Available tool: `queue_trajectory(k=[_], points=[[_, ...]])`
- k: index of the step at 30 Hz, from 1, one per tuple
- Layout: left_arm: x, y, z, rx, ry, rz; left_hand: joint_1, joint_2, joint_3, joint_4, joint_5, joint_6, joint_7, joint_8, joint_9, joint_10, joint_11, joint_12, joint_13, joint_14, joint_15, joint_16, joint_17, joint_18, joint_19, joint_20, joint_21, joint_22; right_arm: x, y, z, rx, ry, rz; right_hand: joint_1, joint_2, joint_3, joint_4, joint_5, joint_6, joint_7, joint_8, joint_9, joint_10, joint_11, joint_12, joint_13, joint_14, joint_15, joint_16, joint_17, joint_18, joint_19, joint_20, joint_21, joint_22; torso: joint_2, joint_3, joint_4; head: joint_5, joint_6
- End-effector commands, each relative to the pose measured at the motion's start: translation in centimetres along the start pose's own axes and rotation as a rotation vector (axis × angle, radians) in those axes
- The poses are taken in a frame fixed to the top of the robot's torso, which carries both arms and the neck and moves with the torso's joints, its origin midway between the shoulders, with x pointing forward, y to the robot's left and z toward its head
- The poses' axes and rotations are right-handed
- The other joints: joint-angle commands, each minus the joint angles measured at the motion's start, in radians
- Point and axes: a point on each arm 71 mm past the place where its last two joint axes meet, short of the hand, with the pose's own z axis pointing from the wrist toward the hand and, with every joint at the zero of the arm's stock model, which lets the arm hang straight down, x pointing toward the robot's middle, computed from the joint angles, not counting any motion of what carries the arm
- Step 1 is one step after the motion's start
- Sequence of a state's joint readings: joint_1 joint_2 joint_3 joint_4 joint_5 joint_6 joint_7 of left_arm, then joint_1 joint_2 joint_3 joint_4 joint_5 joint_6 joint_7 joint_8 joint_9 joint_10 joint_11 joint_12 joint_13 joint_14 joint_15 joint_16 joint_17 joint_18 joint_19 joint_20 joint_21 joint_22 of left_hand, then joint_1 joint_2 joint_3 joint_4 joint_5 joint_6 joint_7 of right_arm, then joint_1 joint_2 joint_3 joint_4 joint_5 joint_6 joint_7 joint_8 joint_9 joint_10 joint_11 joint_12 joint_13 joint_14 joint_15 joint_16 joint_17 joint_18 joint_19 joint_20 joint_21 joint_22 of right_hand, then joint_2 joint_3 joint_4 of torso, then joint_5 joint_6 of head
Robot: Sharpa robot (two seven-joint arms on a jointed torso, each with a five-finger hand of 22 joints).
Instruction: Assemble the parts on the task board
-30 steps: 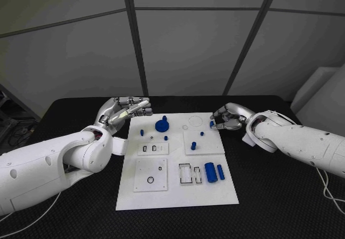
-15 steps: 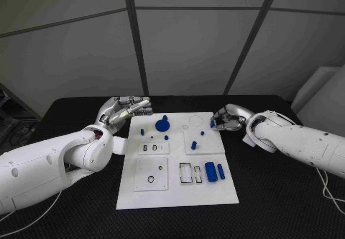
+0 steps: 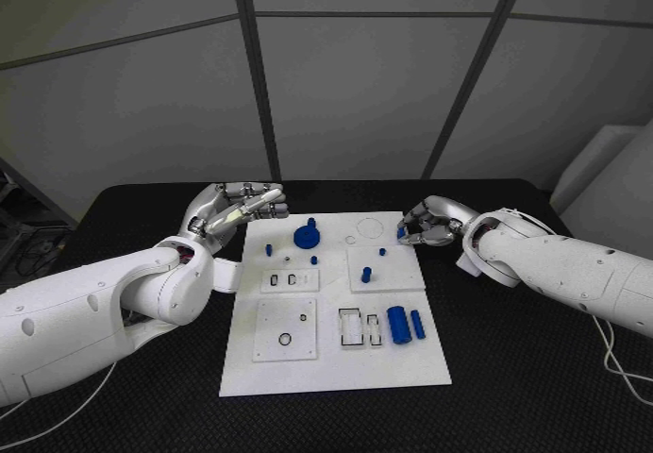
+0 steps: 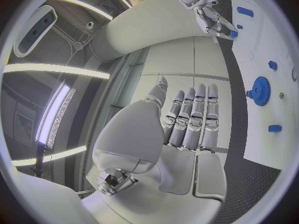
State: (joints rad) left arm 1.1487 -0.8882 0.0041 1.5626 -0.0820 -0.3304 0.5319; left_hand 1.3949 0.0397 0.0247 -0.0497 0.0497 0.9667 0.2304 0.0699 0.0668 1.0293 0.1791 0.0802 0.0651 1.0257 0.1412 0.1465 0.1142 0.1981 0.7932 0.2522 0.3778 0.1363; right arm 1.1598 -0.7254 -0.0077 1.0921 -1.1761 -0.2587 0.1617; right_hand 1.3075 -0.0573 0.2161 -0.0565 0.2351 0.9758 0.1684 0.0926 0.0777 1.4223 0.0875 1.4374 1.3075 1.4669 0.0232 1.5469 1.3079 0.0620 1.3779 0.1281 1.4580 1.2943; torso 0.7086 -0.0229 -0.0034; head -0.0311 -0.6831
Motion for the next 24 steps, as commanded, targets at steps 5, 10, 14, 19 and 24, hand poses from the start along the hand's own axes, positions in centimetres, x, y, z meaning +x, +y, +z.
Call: queue_trajectory(k=[5,10,14,19,24], points=[[0.16,-0.07,0.07,0.004,0.012,-0.005,-0.001,0.008,-0.001,-0.006,0.006,-0.001,0.003,-0.004,-0.001,-0.002,0.002,-0.001,-0.001,0.003,-0.001,0.004,-0.002,-0.014,0.006,0.001,-0.003,-0.002,-0.01,-0.08,0.21,0.024,-0.005,0.035,0.001,0.013,0.007,0.004,-0.003,0.019,-0.004,0.013,0.002,0.009,-0.006,0.009,0.095,0.090,-0.012,0.001,0.205,-0.004,0.006,-0.004,0.004,0.004,0.000,0.0000,0.0000,-0.001,-0.001],[0.16,-0.06,0.07,0.003,0.012,-0.006,0.000,0.008,0.001,-0.008,0.006,-0.001,0.003,-0.004,-0.001,-0.003,0.003,-0.001,-0.001,0.004,-0.001,0.004,-0.002,-0.014,0.007,0.000,-0.003,-0.002,0.01,-0.05,0.31,0.028,-0.010,0.037,0.001,0.014,0.008,0.004,-0.004,0.022,-0.005,0.015,0.003,0.010,-0.007,0.009,0.096,0.090,-0.012,0.001,0.206,-0.004,0.006,-0.004,0.004,0.005,0.000,0.0006,-0.0005,-0.001,-0.001],[0.18,-0.05,0.08,0.002,0.013,-0.006,0.000,0.008,0.001,-0.009,0.006,-0.001,0.003,-0.004,-0.001,-0.003,0.003,-0.001,-0.001,0.004,-0.001,0.004,-0.002,-0.015,0.007,0.000,-0.003,-0.002,0.04,-0.02,0.38,0.032,-0.013,0.037,0.001,0.015,0.009,0.004,-0.004,0.024,-0.006,0.016,0.003,0.011,-0.008,0.010,0.097,0.090,-0.013,0.001,0.206,-0.004,0.007,-0.005,0.004,0.006,0.000,0.0005,0.0002,-0.002,-0.002],[0.18,-0.04,0.09,0.001,0.014,-0.006,0.000,0.008,0.001,-0.009,0.006,-0.001,0.003,-0.004,-0.001,-0.003,0.003,-0.001,-0.001,0.004,-0.001,0.004,-0.002,-0.015,0.007,0.000,-0.003,-0.002,0.01,-0.04,0.43,0.038,-0.020,0.034,0.006,0.022,0.017,0.000,-0.003,0.030,-0.009,0.019,0.002,0.012,-0.011,0.011,0.099,0.091,-0.016,0.002,0.208,-0.005,0.010,-0.008,0.006,0.009,0.000,0.0000,0.0002,-0.003,-0.002],[0.19,-0.03,0.08,0.001,0.014,-0.006,0.000,0.008,0.001,-0.009,0.006,-0.001,0.003,-0.004,-0.001,-0.003,0.003,-0.001,-0.001,0.004,-0.001,0.004,-0.002,-0.015,0.007,0.000,-0.003,-0.002,-0.04,0.03,0.49,0.038,-0.033,0.029,0.015,0.037,0.037,-0.006,-0.020,0.046,-0.015,0.027,0.003,0.017,-0.017,0.014,0.103,0.092,-0.021,0.003,0.211,-0.006,0.015,-0.013,0.009,0.017,0.000,0.0004,-0.0006,-0.002,-0.003]])
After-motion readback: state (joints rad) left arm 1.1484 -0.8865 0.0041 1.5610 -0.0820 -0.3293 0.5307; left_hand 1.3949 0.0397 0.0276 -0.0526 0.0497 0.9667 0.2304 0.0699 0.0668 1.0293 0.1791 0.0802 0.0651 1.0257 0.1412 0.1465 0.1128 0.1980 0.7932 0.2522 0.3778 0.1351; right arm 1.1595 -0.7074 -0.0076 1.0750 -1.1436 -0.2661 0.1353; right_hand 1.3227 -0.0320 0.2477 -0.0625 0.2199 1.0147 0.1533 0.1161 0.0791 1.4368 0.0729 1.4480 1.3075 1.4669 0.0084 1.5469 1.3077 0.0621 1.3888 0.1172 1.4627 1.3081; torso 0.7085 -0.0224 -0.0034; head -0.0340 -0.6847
